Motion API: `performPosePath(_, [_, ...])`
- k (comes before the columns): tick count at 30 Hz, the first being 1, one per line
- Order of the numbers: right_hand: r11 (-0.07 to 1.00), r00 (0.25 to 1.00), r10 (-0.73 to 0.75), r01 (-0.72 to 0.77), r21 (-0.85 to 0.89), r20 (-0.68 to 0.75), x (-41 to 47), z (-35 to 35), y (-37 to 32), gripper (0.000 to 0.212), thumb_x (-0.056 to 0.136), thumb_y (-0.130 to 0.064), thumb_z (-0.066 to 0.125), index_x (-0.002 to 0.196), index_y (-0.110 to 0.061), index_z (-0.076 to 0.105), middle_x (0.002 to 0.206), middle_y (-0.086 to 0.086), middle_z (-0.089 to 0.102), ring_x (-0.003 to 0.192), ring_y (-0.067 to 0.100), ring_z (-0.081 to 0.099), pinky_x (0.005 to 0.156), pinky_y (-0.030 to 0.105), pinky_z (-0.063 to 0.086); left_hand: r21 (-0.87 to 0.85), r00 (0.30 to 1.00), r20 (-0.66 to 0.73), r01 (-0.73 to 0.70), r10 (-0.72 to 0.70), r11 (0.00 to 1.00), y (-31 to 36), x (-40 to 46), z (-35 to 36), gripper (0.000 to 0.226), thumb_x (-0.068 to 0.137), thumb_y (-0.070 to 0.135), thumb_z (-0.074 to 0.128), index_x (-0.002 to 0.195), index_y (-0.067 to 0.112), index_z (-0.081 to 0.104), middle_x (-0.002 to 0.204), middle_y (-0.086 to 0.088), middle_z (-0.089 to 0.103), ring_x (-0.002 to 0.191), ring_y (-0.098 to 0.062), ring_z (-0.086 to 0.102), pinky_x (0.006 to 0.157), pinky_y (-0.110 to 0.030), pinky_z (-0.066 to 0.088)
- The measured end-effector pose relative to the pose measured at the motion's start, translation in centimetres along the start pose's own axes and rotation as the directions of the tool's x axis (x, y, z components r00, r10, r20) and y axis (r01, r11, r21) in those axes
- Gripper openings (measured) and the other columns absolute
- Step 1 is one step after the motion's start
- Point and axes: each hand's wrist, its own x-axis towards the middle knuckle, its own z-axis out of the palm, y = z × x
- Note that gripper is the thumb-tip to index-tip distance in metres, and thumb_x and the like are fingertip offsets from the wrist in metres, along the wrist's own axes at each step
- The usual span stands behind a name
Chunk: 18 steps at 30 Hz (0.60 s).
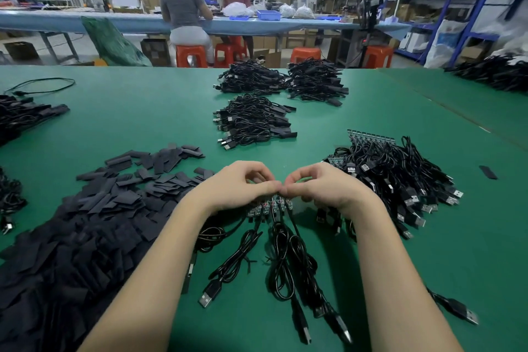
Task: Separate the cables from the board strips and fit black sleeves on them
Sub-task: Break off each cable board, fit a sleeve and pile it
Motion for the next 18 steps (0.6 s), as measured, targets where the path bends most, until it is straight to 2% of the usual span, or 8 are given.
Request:
performPosePath(2, [0.986,1.000,-0.011,0.011,0.168,-0.002,-0.13,-0.13,0.40,0.011,0.079,-0.031,0.085,0.081,-0.023,0.077,0.072,-0.009,0.067,0.062,0.009,0.043,0.050,0.020,0.030,-0.193,0.998,0.064,0.036,-0.024,0.981,0.06,-0.29,-0.39,0.015,0.085,0.038,0.078,0.092,0.026,0.075,0.094,0.007,0.077,0.089,-0.003,0.069,0.086,-0.024,0.048])
performPosePath(4, [0.962,1.000,-0.021,0.016,0.271,0.015,-0.11,-0.10,0.45,0.010,0.079,-0.031,0.084,0.082,-0.023,0.079,0.075,-0.009,0.067,0.060,0.007,0.041,0.048,0.019,0.026,-0.282,0.996,0.077,0.064,-0.044,0.957,0.15,-0.32,-0.64,0.013,0.082,0.033,0.081,0.091,0.025,0.076,0.095,0.006,0.078,0.092,-0.003,0.070,0.091,-0.025,0.048])
performPosePath(6, [0.946,0.998,-0.042,0.025,0.322,0.045,-0.06,-0.11,0.34,0.014,0.077,-0.034,0.083,0.083,-0.022,0.079,0.077,-0.009,0.068,0.056,0.005,0.040,0.048,0.020,0.022,-0.321,0.995,0.072,0.091,-0.071,0.943,0.28,-0.26,-0.74,0.015,0.080,0.032,0.083,0.090,0.024,0.076,0.094,0.006,0.078,0.090,-0.004,0.070,0.094,-0.027,0.049])
performPosePath(11, [0.930,0.990,-0.096,0.053,0.365,0.101,-0.01,-0.23,0.61,0.039,0.060,-0.045,0.085,0.088,-0.019,0.077,0.076,-0.010,0.067,0.052,0.004,0.036,0.048,0.021,0.018,-0.380,0.992,0.108,0.108,-0.071,0.919,0.61,-0.54,-0.74,0.021,0.080,0.032,0.082,0.097,0.020,0.077,0.095,0.004,0.078,0.086,-0.004,0.068,0.090,-0.025,0.048])
performPosePath(15, [0.914,0.990,-0.100,0.051,0.403,0.101,0.15,-0.05,0.89,0.042,0.057,-0.044,0.086,0.088,-0.018,0.075,0.073,-0.009,0.066,0.052,0.005,0.032,0.052,0.026,0.014,-0.408,0.993,0.107,0.096,-0.057,0.908,0.88,-0.51,-0.53,0.020,0.081,0.029,0.082,0.097,0.019,0.077,0.095,0.002,0.078,0.085,-0.004,0.069,0.085,-0.021,0.047])
performPosePath(18, [0.885,0.990,-0.085,0.022,0.466,0.115,0.21,0.08,1.08,0.038,0.056,-0.043,0.087,0.083,-0.020,0.074,0.066,-0.007,0.053,0.056,0.009,0.021,0.053,0.027,0.010,-0.427,0.993,0.119,0.075,-0.026,0.901,0.95,-0.56,-0.49,0.020,0.081,0.028,0.080,0.097,0.018,0.077,0.096,0.002,0.078,0.085,-0.004,0.069,0.083,-0.016,0.048])
